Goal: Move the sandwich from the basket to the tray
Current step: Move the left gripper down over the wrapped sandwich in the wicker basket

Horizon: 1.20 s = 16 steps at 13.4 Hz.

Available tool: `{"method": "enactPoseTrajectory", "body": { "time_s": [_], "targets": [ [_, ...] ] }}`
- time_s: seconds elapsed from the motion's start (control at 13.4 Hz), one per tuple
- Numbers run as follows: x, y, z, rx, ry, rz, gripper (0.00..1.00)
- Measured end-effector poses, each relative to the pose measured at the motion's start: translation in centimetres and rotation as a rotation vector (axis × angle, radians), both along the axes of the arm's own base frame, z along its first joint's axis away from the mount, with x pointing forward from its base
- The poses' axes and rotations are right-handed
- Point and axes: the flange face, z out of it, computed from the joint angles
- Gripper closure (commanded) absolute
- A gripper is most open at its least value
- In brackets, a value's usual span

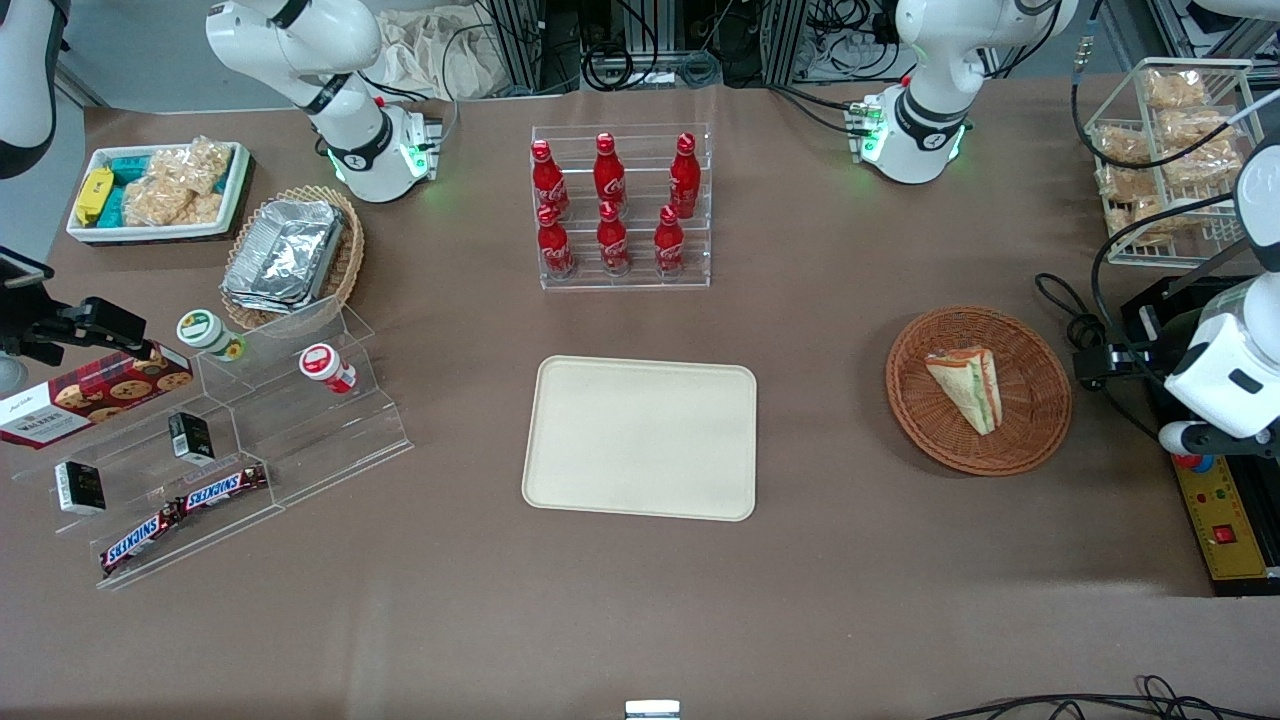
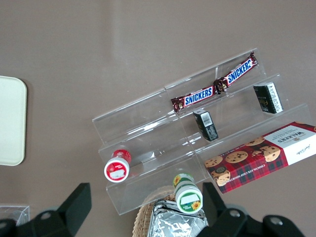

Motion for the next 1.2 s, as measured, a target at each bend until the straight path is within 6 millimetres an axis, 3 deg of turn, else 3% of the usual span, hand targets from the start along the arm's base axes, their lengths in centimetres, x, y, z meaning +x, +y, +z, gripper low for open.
{"method": "enactPoseTrajectory", "body": {
  "time_s": [0.6, 0.97, 1.2],
  "targets": [
    [-0.1, -0.8, -2.0, -0.004, 0.059, -0.006, 0.01],
    [-0.5, -0.8, -7.7, -0.016, 0.17, 0.015, 0.01],
    [-1.1, -1.0, -11.4, -0.023, 0.139, 0.056, 0.01]
  ]
}}
